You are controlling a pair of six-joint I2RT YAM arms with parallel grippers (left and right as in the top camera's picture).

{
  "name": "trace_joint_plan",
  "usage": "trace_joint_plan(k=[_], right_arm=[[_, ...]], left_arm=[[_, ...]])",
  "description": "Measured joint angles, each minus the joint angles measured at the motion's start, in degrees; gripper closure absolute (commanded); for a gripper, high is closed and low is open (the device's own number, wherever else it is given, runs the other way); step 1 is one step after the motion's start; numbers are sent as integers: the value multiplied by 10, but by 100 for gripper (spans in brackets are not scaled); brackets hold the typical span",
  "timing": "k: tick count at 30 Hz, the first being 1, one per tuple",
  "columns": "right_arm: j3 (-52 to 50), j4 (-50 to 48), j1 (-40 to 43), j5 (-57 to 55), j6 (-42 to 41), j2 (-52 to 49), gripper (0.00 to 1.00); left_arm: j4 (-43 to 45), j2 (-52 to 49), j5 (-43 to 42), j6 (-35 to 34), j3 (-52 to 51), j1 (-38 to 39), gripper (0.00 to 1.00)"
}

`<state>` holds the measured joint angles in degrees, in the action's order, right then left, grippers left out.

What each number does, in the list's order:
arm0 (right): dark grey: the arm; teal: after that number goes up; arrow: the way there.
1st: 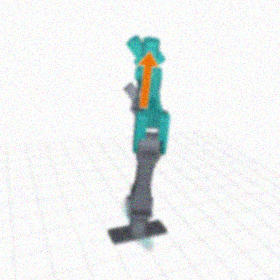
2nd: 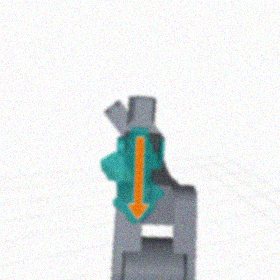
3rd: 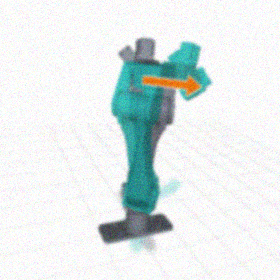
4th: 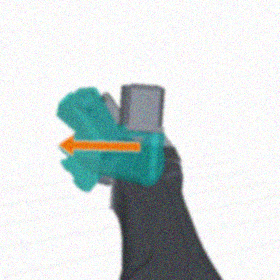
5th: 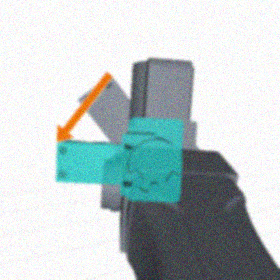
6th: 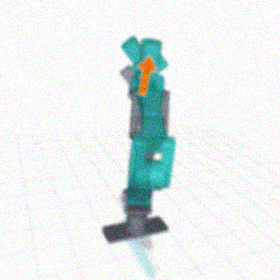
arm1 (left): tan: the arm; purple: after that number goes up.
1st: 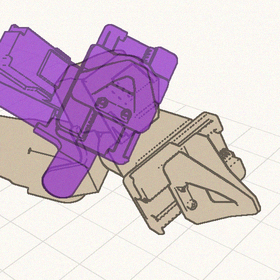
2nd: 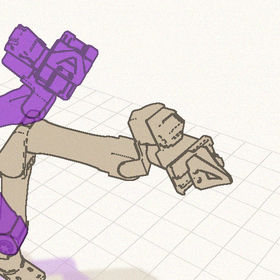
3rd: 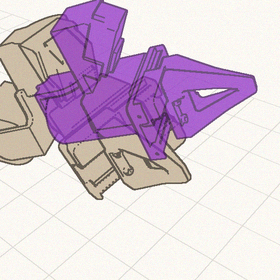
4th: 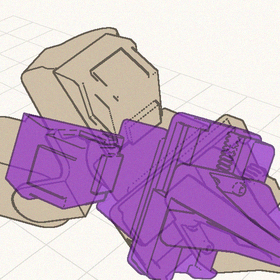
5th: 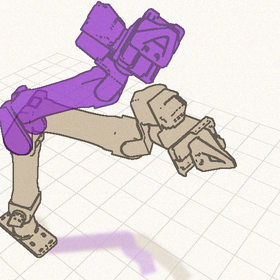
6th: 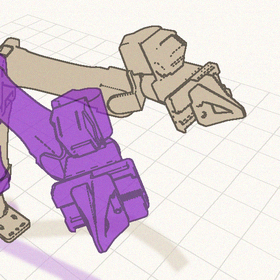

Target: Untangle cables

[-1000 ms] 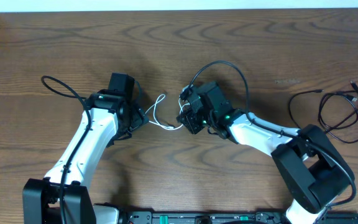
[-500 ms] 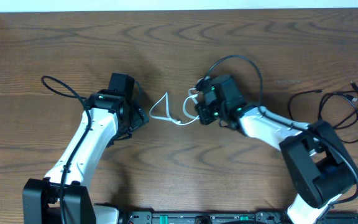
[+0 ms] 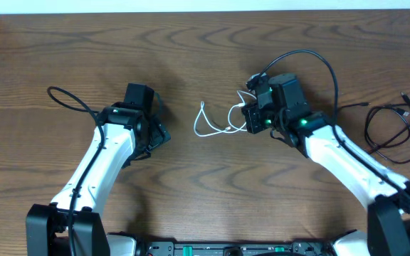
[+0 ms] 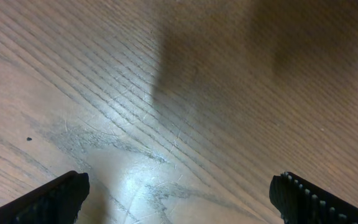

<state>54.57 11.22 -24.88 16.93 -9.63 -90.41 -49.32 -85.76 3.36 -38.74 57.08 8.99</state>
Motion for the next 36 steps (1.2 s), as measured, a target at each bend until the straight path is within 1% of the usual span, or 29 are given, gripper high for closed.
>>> trace_joint_plan(k=[3,7,11,14,18,23,27,32,36], right_arm=[[0,12,-5,3,1,9,99],[0,19,-9,15,29,16,99],[0,40,-10,-19,57,51,99],[0,58,-10,-86,65,80,99],[0,85,-10,-217,49,98,99],[0,132,-10,-421,-19,99,99],[0,162,-10,-543,-72,99,99],[0,189,-10,-655,-137,99,99],[0,212,-10,-718,-174,99,98]], left_arm=[[0,0,0,0,0,0,2],[0,0,0,0,0,0,2],[0,0,0,0,0,0,2],[0,0,0,0,0,0,2],[0,0,0,0,0,0,2],[0,0,0,0,0,0,2],[0,0,0,0,0,0,2],[0,0,0,0,0,0,2],[0,0,0,0,0,0,2]])
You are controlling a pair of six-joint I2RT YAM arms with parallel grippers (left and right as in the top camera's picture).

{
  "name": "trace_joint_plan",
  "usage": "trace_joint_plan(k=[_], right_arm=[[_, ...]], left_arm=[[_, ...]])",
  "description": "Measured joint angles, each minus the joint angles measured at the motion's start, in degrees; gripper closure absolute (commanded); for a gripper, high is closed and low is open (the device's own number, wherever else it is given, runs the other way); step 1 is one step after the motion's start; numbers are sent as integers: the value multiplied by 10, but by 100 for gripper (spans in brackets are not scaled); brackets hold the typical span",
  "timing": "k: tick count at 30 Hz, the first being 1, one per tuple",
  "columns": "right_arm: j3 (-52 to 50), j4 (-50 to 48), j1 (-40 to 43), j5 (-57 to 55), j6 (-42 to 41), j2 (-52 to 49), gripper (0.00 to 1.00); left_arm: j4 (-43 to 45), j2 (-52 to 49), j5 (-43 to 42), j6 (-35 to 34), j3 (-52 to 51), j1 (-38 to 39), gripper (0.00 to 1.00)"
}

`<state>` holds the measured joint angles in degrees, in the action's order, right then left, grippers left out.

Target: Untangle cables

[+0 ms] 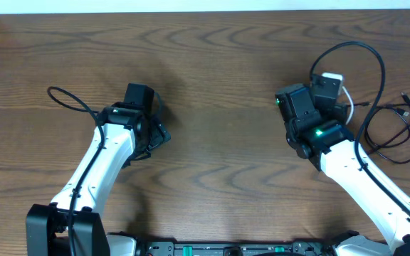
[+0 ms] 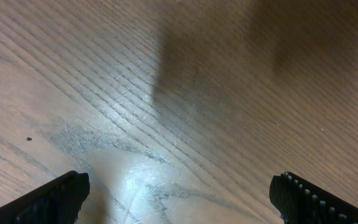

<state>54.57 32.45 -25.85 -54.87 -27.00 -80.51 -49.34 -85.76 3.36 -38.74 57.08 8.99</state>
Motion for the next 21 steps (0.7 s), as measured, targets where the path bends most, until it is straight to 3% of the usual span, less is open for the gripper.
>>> trace_joint_plan(k=[8,21], right_arm=[[0,73,27,-86,-132,0,99],[-22,51,58,-89,-246,0,98]], left_arm=[[0,0,0,0,0,0,2],[0,0,0,0,0,0,2]])
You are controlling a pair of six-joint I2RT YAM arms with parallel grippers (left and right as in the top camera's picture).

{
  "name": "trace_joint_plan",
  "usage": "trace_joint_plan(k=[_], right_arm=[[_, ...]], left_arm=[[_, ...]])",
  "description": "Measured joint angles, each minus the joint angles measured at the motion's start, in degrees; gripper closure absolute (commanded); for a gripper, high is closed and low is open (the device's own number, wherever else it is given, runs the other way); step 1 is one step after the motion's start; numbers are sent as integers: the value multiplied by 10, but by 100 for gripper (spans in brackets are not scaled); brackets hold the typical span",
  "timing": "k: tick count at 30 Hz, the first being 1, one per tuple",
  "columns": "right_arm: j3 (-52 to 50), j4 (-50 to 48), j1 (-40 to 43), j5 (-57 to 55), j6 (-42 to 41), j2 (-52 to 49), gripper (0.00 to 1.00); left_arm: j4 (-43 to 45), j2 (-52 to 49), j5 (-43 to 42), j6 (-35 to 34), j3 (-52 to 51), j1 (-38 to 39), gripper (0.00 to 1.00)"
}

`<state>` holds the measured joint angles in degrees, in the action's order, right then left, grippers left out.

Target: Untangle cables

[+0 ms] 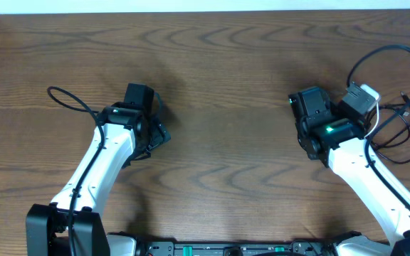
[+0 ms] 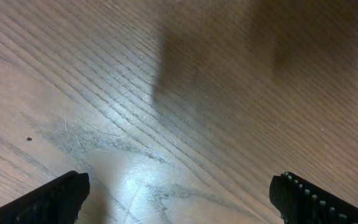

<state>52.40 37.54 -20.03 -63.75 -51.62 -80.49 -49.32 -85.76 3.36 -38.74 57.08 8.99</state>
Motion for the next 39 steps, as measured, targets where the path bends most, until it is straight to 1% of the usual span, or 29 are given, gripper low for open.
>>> trace_joint_plan(k=[6,9,13,15,17,19,20,21,22,23,25,26,27,29,33,35,37,39], right_arm=[[-40,-61,20,1,-23,0,99],[-57,-90,23,3,-27,0,96],[-67,-110,30,14,-31,0,90],[-67,-113,32,16,-34,0,84],[-68,-114,32,20,-33,0,74],[-68,-116,32,23,-36,0,59],[-68,-118,32,24,-37,0,50],[-68,-121,32,26,-37,0,38],[-69,-126,32,29,-38,0,36],[-69,-132,32,39,-35,0,46],[-69,-147,33,61,-35,0,31],[-70,-157,33,73,-30,0,19],[-70,-169,33,87,-20,0,12],[-71,-196,34,121,19,0,9],[-71,-257,34,245,167,0,8],[-71,-271,34,323,245,0,8],[-71,-275,34,377,301,0,8],[-71,-275,34,415,342,0,14]], left_arm=[[0,0,0,0,0,0,2],[0,0,0,0,0,0,2],[0,0,0,0,0,0,2],[0,0,0,0,0,0,2],[0,0,0,0,0,0,2],[0,0,0,0,0,0,2],[0,0,0,0,0,0,2],[0,0,0,0,0,0,2],[0,0,0,0,0,0,2],[0,0,0,0,0,0,2],[0,0,0,0,0,0,2],[0,0,0,0,0,0,2],[0,0,0,0,0,0,2],[0,0,0,0,0,0,2],[0,0,0,0,0,0,2],[0,0,0,0,0,0,2],[0,0,0,0,0,0,2],[0,0,0,0,0,0,2]])
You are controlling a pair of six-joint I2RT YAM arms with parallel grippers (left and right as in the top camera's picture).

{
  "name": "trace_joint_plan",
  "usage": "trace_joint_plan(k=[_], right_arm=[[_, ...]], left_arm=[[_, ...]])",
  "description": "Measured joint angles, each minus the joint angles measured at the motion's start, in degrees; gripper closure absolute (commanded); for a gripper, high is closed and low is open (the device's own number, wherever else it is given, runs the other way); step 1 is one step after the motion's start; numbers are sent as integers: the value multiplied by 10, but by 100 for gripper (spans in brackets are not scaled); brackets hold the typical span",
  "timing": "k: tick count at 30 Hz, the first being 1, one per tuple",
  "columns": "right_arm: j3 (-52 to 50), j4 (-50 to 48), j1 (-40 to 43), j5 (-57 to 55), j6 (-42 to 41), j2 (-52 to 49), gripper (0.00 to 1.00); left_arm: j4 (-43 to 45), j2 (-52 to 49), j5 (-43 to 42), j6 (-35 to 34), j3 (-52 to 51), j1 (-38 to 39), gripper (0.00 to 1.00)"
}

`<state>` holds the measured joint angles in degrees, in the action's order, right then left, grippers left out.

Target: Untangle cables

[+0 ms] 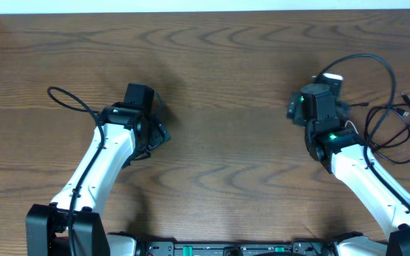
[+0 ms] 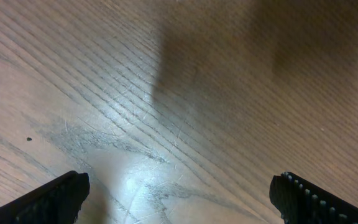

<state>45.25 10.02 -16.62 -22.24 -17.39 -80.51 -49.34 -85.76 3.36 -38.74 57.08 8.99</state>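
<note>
In the overhead view my right gripper (image 1: pixel 327 84) sits at the right of the table, shut on a white charger block (image 1: pixel 334 77) at its tip. A black cable (image 1: pixel 376 61) arcs from that spot toward the right edge. The white cable itself is hidden behind the gripper. A loose heap of black cable (image 1: pixel 393 124) lies at the far right. My left gripper (image 1: pixel 156 132) (image 2: pixel 179 200) stands open over bare wood at the left, nothing between its fingers (image 2: pixel 55 196).
The wooden table (image 1: pixel 219 85) runs to a pale strip along the far edge. A thin black cable loop (image 1: pixel 66 98) lies beside the left arm. A box corner shows at the top left.
My right gripper has shifted left and slightly away from the table's right edge, with the white block still at its tip and the black loop trailing. The left arm has not moved.
My right gripper was at the table's middle on a white cable tangle. Then it was at the right with the white block and cable, the middle bare. It stood nearer the black heap, and now sits a little left of that. The left gripper stayed open throughout.
</note>
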Motion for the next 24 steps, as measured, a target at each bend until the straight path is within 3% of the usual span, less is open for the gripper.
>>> trace_joint_plan(k=[2,3,7,10,19,24], right_arm=[[0,0,0,21,30,0,18],[0,-1,0,30,46,0,26],[0,-7,3,51,96,-8,27],[0,-16,15,66,120,-38,35],[0,-34,40,68,141,-116,44],[0,-42,46,62,148,-117,77]], left_arm=[[0,0,0,0,0,0,2],[0,0,0,0,0,0,2],[0,0,0,0,0,0,2],[0,0,0,0,0,0,2],[0,0,0,0,0,0,2],[0,0,0,0,0,0,2]])
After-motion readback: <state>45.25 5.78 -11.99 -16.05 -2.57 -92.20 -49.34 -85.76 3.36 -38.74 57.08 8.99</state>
